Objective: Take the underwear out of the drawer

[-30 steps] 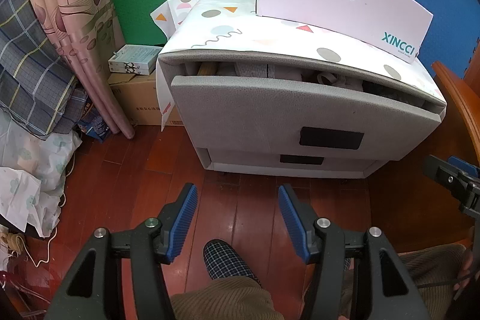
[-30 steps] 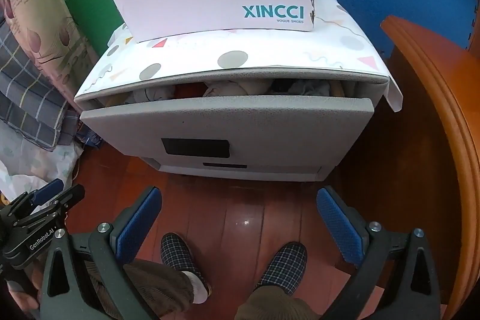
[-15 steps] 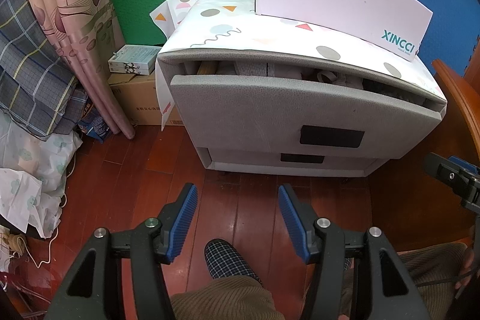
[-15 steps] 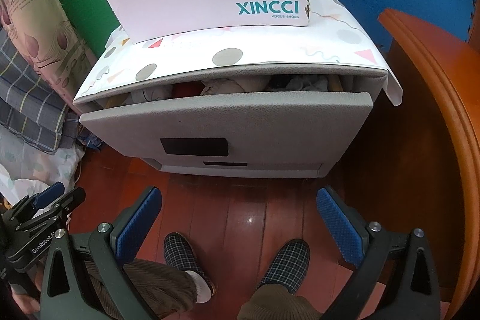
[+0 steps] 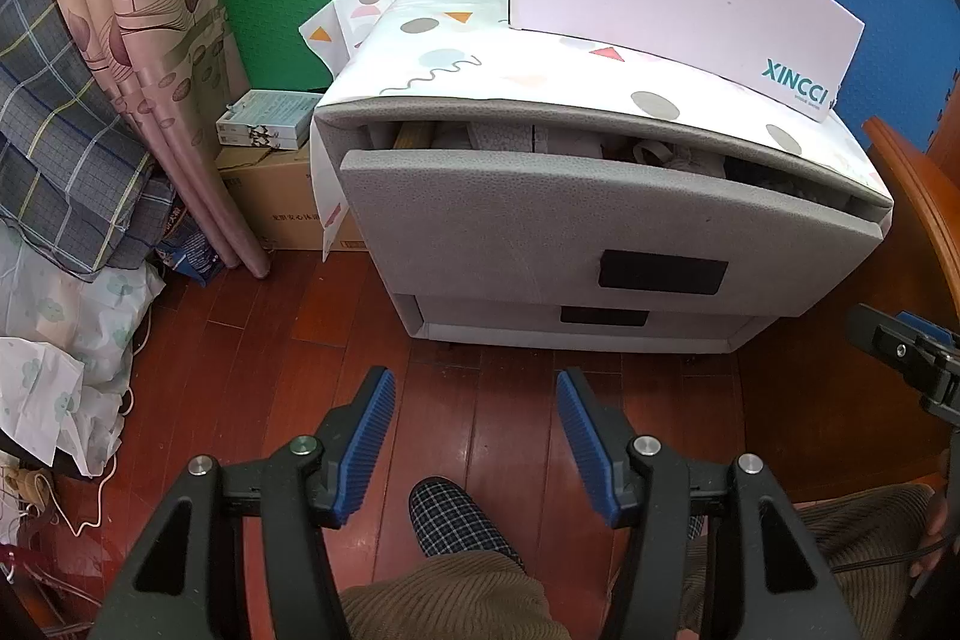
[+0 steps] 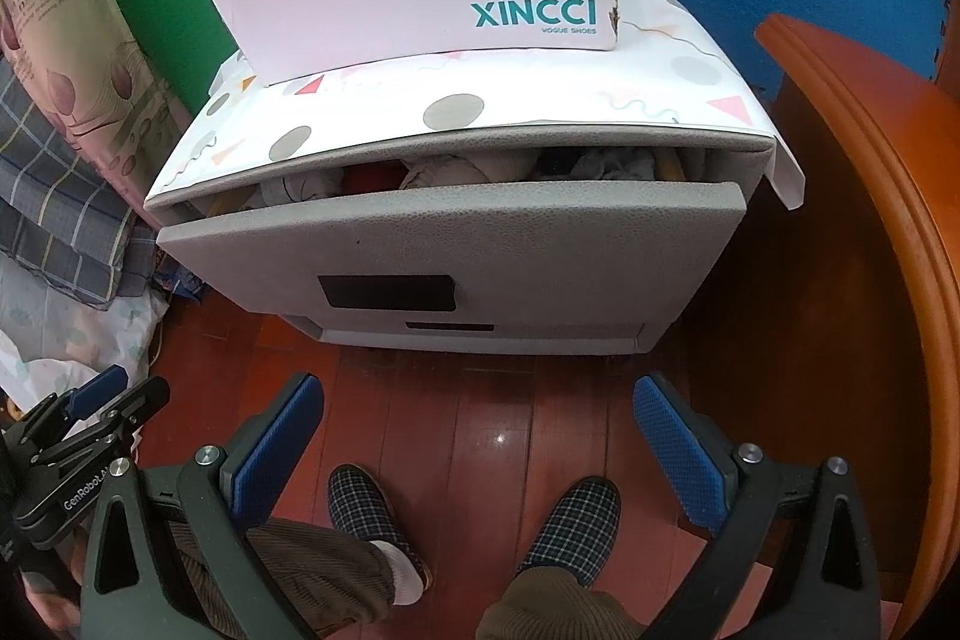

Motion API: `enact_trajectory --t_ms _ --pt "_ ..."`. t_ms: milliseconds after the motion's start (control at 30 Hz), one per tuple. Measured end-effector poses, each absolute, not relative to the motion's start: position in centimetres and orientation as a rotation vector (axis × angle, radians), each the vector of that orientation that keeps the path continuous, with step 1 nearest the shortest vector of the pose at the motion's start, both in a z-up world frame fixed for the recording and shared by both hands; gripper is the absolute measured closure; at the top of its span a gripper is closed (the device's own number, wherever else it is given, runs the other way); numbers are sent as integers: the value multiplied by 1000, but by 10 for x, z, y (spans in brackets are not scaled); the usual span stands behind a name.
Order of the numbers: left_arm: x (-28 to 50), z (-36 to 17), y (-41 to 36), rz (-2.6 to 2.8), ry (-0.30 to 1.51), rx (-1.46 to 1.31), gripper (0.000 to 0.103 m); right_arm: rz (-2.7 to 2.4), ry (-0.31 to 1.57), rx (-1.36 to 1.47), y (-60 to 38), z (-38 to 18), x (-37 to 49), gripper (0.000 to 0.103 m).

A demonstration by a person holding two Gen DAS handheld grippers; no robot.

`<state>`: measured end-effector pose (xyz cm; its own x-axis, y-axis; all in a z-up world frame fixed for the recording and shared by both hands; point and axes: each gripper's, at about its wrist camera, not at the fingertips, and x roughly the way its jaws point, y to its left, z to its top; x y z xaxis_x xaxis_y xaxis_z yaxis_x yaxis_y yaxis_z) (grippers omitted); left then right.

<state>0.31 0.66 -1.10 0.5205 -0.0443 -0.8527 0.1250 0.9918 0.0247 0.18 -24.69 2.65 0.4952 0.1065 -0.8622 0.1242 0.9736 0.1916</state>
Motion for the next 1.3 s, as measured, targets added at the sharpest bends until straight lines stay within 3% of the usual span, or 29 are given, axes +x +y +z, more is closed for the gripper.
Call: enact_trajectory --t_ms 1300 --pt "4 -12 5 -107 1022 76 45 -5 1061 267 -248 27 2 0"
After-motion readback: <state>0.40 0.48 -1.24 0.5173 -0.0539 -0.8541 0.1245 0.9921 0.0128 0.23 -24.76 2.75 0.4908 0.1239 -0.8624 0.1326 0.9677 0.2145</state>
